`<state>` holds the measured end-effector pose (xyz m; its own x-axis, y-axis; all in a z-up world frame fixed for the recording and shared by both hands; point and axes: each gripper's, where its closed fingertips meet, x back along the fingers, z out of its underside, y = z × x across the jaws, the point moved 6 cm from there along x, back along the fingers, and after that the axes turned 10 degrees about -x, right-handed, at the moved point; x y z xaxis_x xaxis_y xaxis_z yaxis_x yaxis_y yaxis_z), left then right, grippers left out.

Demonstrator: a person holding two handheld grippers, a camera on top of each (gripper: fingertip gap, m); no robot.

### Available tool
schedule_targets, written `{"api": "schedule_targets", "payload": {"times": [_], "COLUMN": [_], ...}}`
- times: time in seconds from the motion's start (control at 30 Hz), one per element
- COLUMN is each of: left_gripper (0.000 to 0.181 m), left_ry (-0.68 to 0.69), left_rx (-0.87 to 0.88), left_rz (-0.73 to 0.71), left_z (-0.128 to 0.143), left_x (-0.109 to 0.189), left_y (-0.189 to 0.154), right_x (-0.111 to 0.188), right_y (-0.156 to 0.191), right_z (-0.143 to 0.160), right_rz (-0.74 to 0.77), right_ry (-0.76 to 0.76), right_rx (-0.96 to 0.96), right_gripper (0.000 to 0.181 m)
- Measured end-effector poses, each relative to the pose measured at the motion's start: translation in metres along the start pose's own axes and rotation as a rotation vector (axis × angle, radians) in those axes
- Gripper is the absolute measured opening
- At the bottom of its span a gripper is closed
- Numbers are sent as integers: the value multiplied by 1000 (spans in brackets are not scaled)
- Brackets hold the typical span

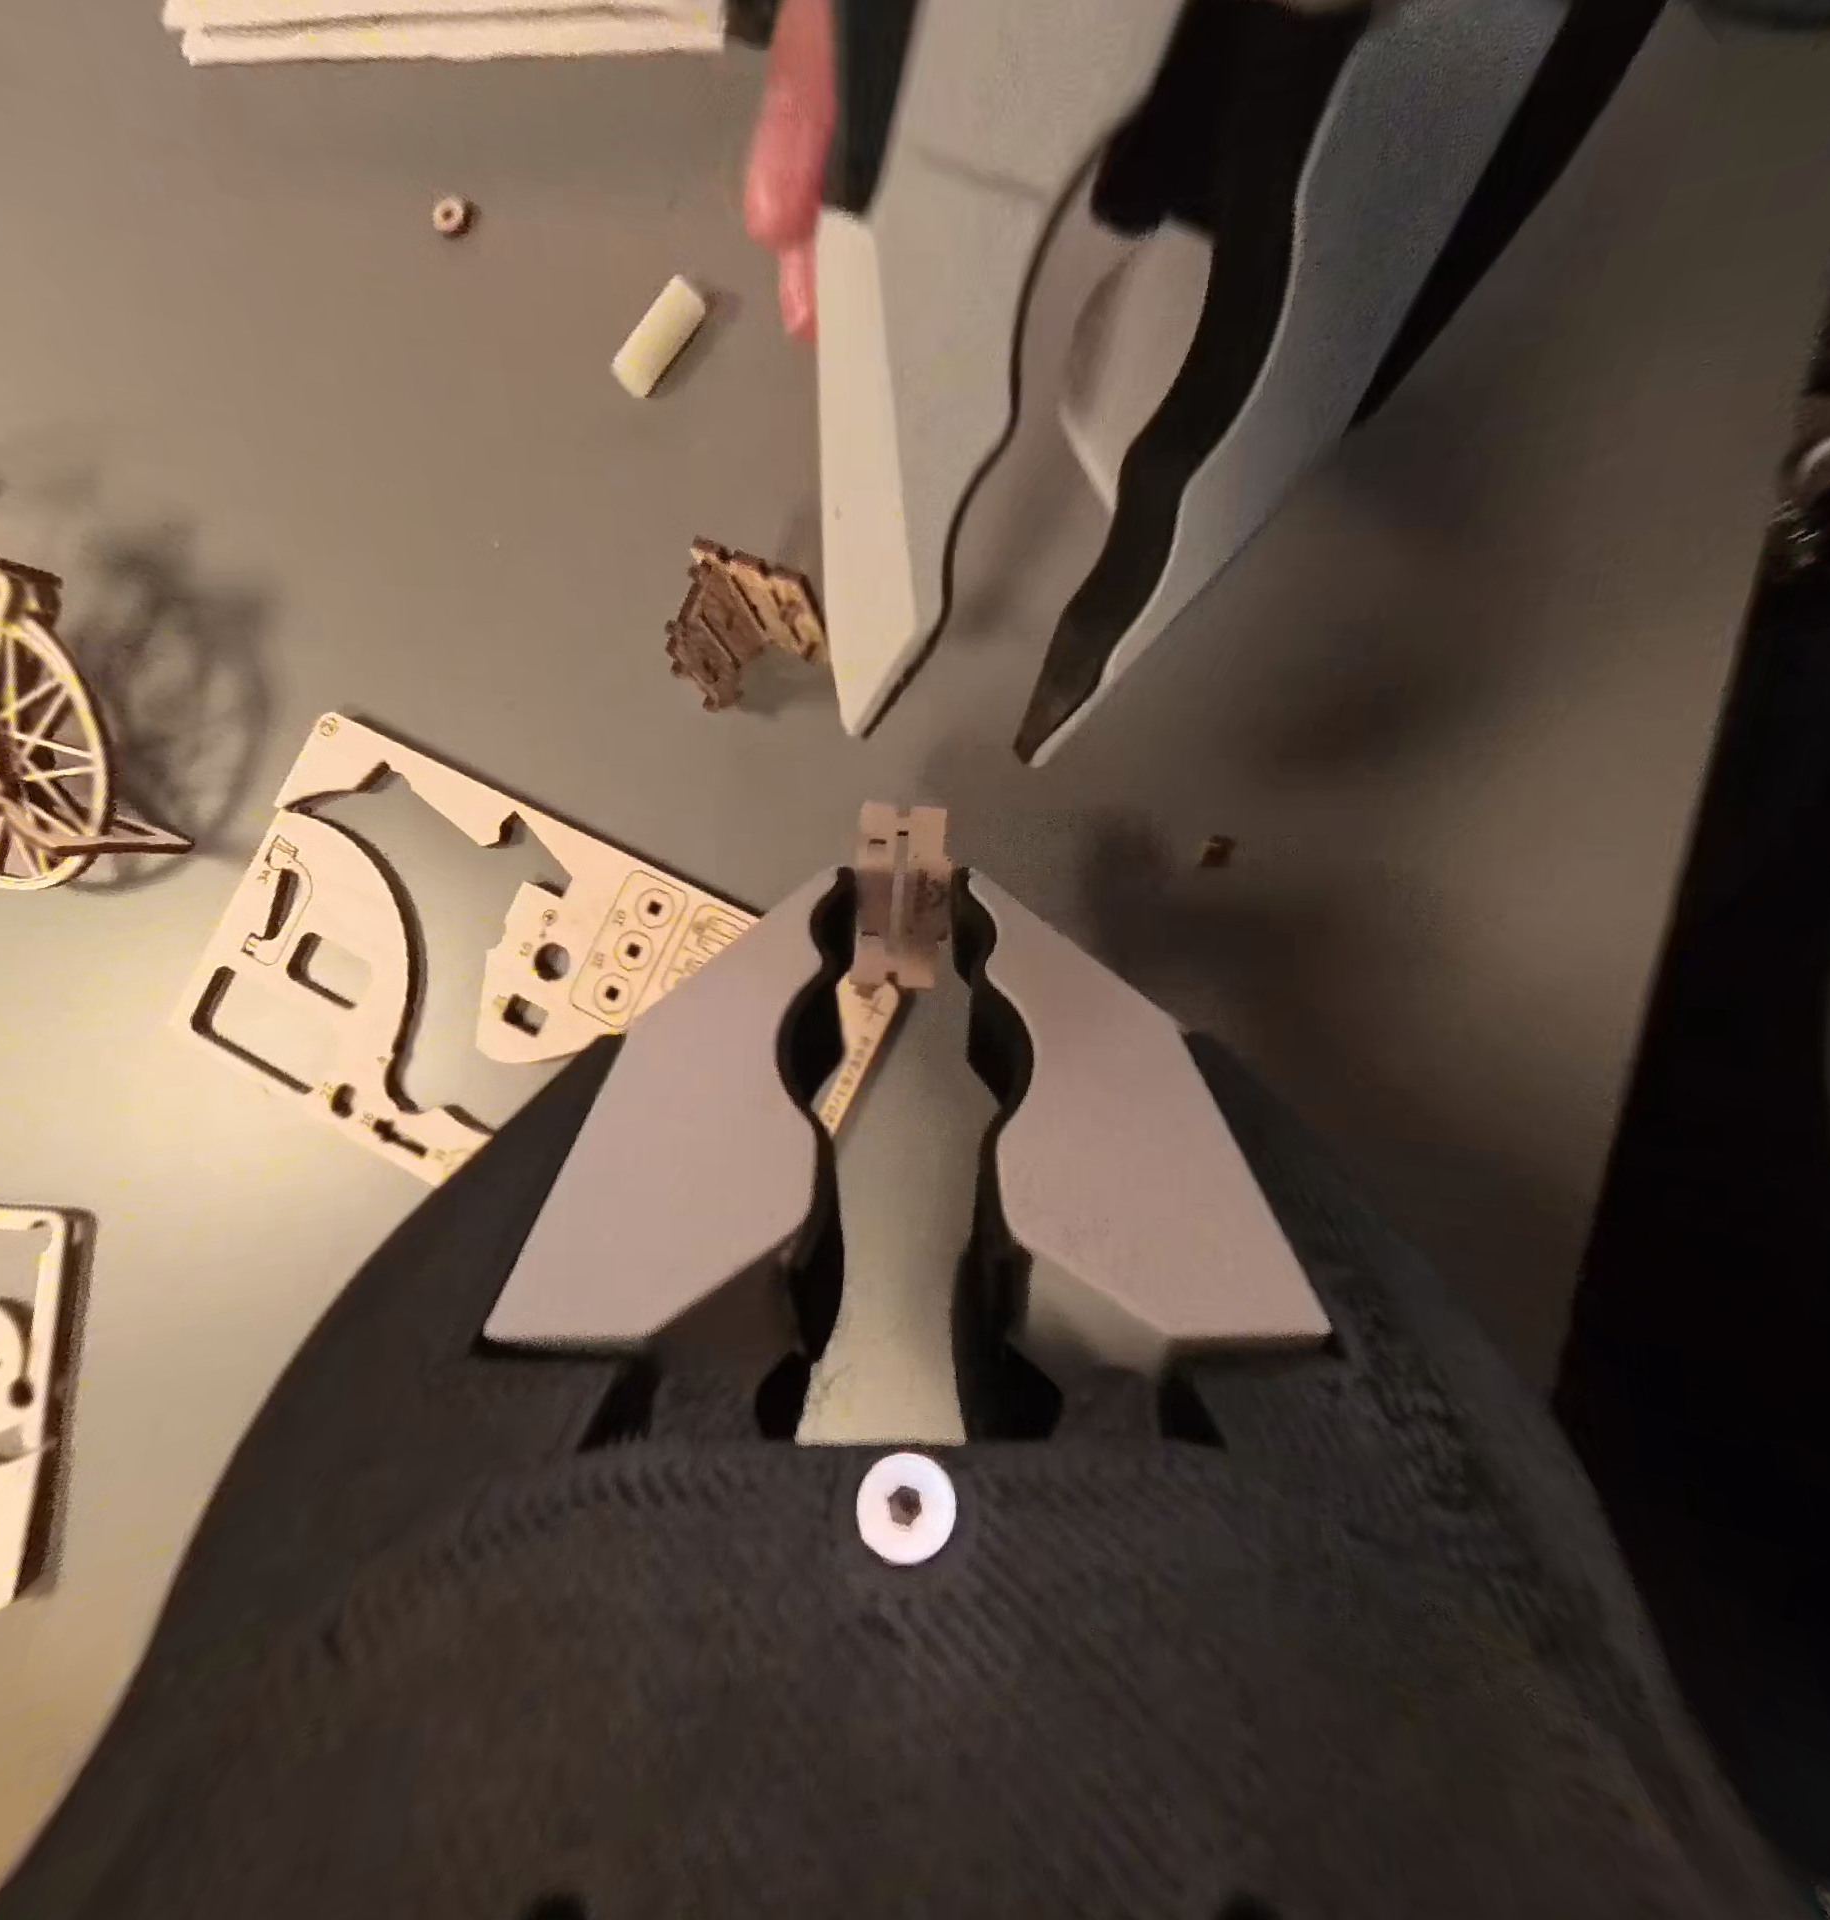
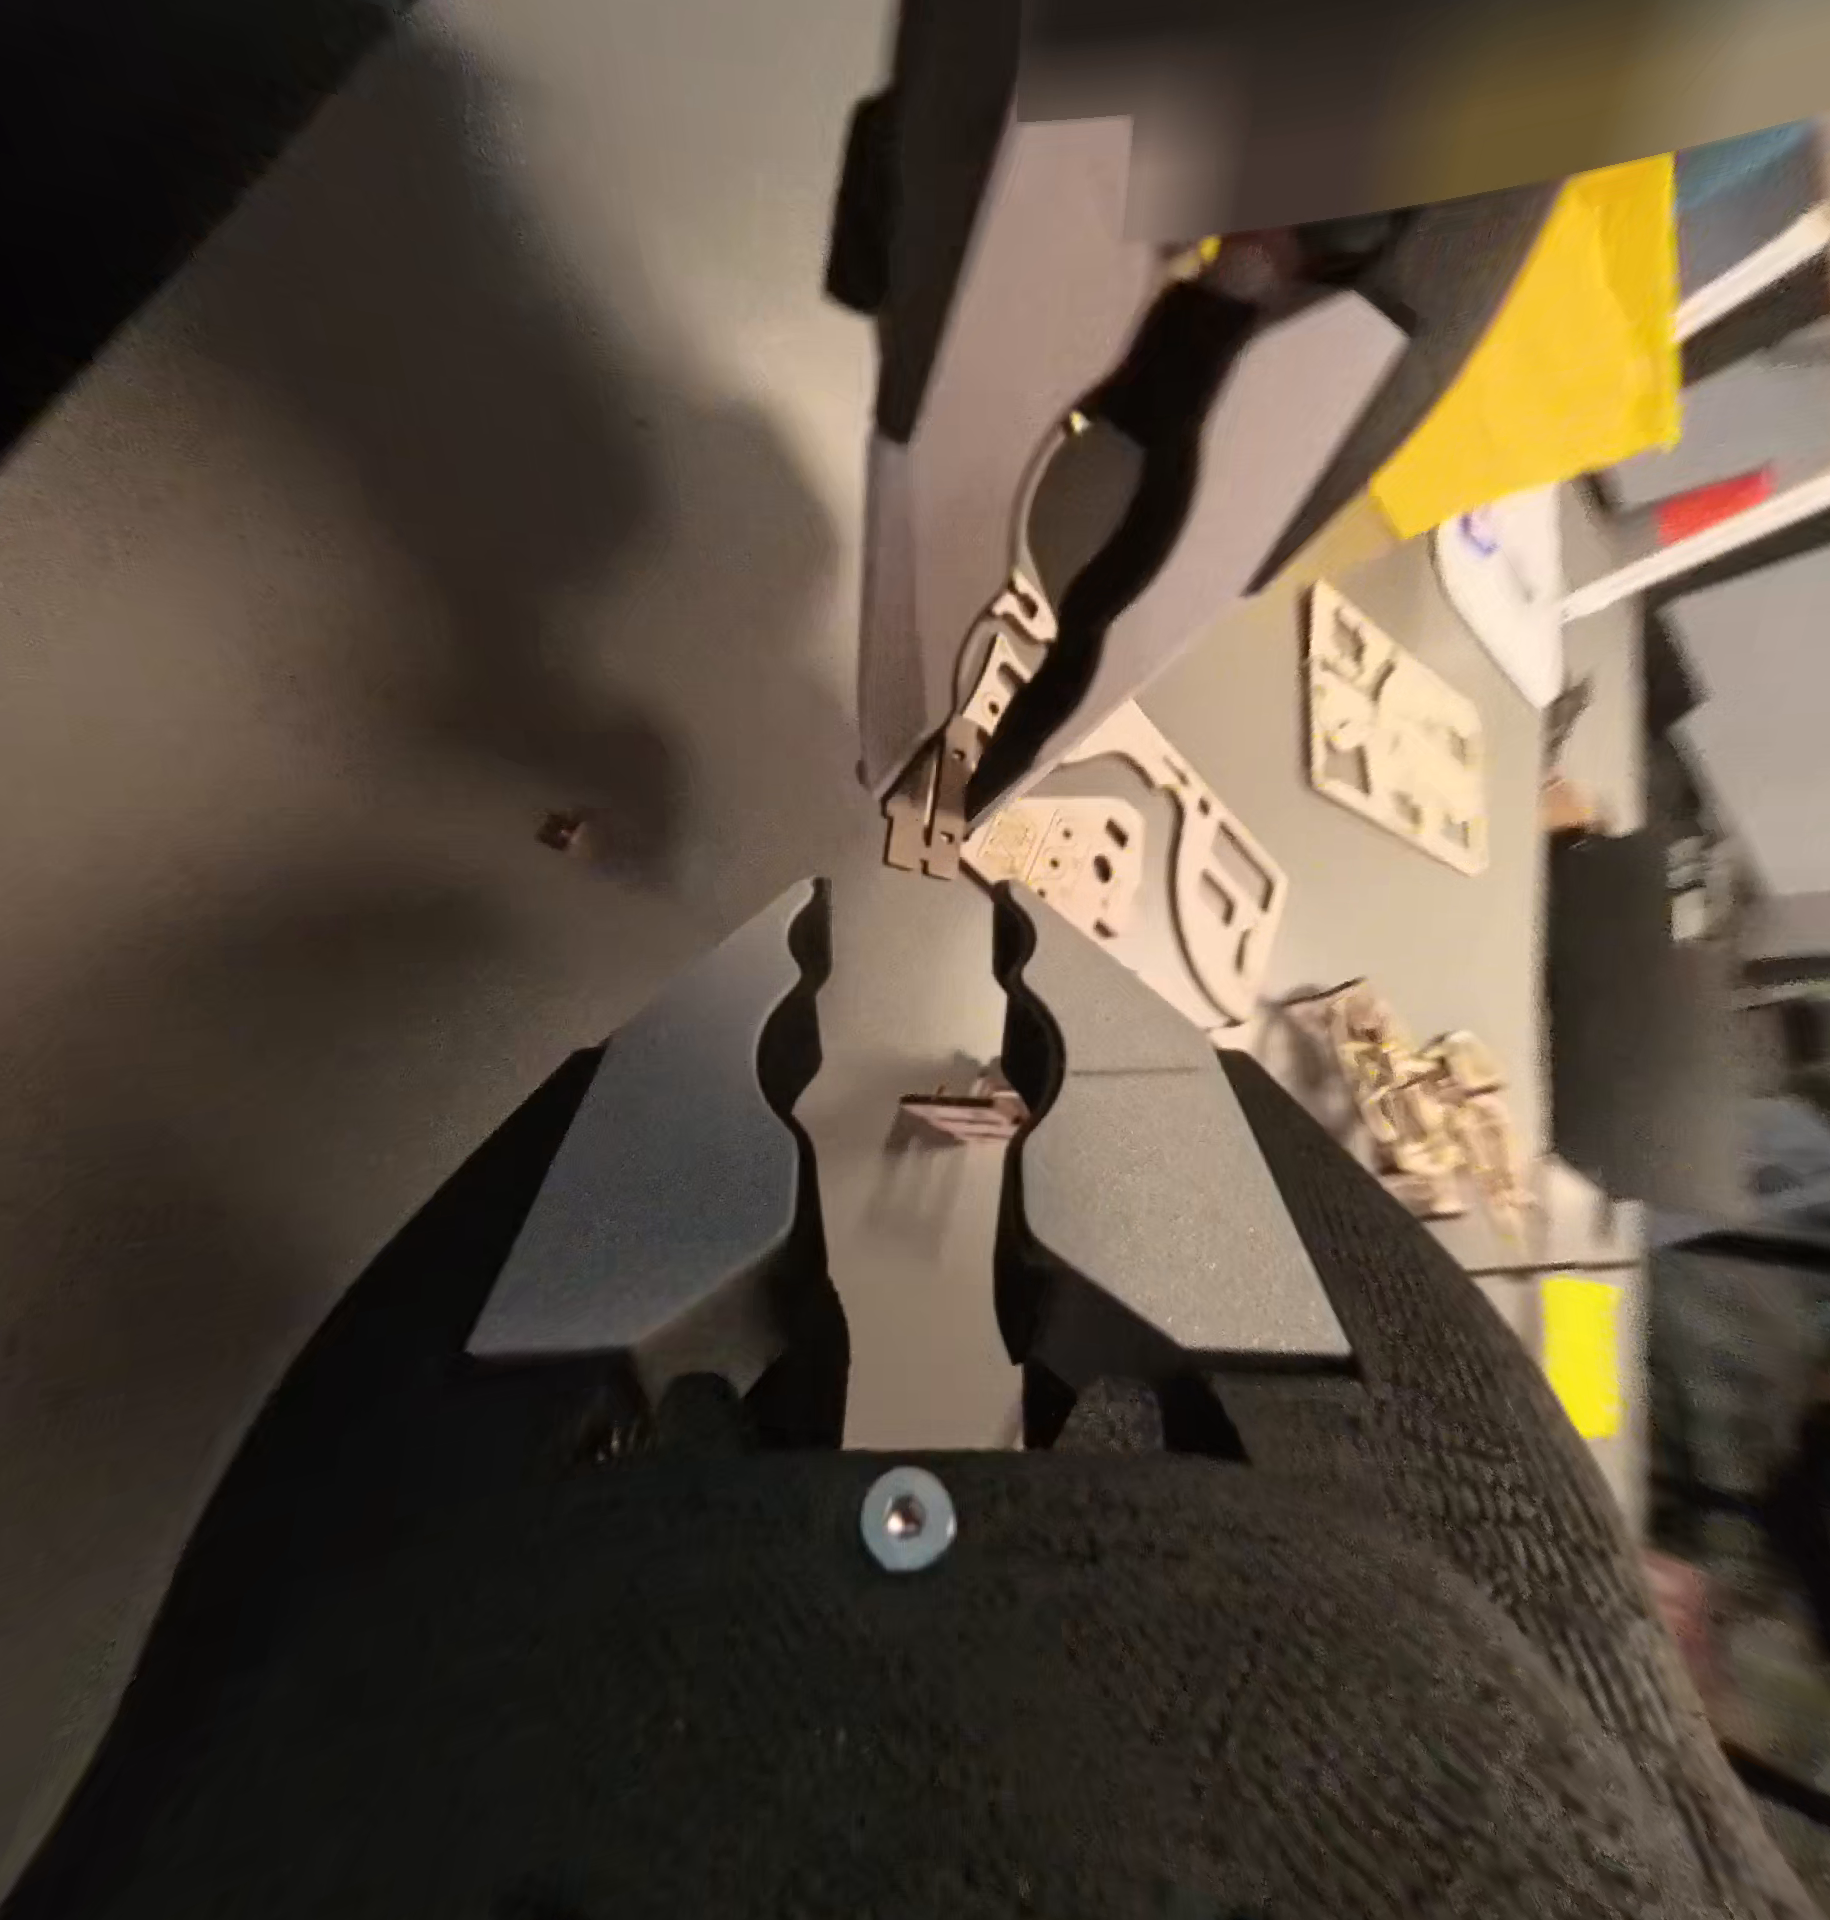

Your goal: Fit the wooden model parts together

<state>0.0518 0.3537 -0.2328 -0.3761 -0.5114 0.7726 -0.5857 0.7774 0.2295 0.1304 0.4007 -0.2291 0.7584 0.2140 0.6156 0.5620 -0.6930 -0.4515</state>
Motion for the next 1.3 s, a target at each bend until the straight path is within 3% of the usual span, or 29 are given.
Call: {"api": "schedule_targets", "payload": {"times": [0.17,0.27,0.3,0.33,0.4,0.47,0.57,0.7,0.87,0.97,1.3], "left_gripper": [16,16,1,9,53,67,54,48,32,32,18], "left_ry": [-119,-165,-199,-254,-349,-471,-790,-1018,-1155,-1228,-1289], "left_rx": [96,129,137,161,232,308,468,569,486,469,489], "left_rz": [73,77,63,36,-72,-202,-239,-261,-358,-312,-285], "left_z": [-7,-8,-10,-12,-15,-14,-21,-26,-41,-43,-43], "left_x": [21,28,32,36,44,53,64,59,57,59,58], "left_y": [-2,-2,-1,0,8,18,20,16,9,7,9], "right_x": [-8,-8,-7,-6,0,7,19,27,32,38,46], "right_y": [11,9,5,0,-8,-16,-26,-26,-24,-25,-28], "right_z": [-12,-18,-19,-20,-26,-31,-35,-42,-48,-50,-51], "right_rz": [159,256,297,338,404,460,627,722,754,750,772], "right_ry": [-7,-35,-37,-49,-124,-209,-272,-334,-391,-431,-463], "right_rx": [307,375,358,326,247,162,136,141,131,93,68], "right_gripper": [26,0,0,0,0,1,0,0,1,0,0]}}
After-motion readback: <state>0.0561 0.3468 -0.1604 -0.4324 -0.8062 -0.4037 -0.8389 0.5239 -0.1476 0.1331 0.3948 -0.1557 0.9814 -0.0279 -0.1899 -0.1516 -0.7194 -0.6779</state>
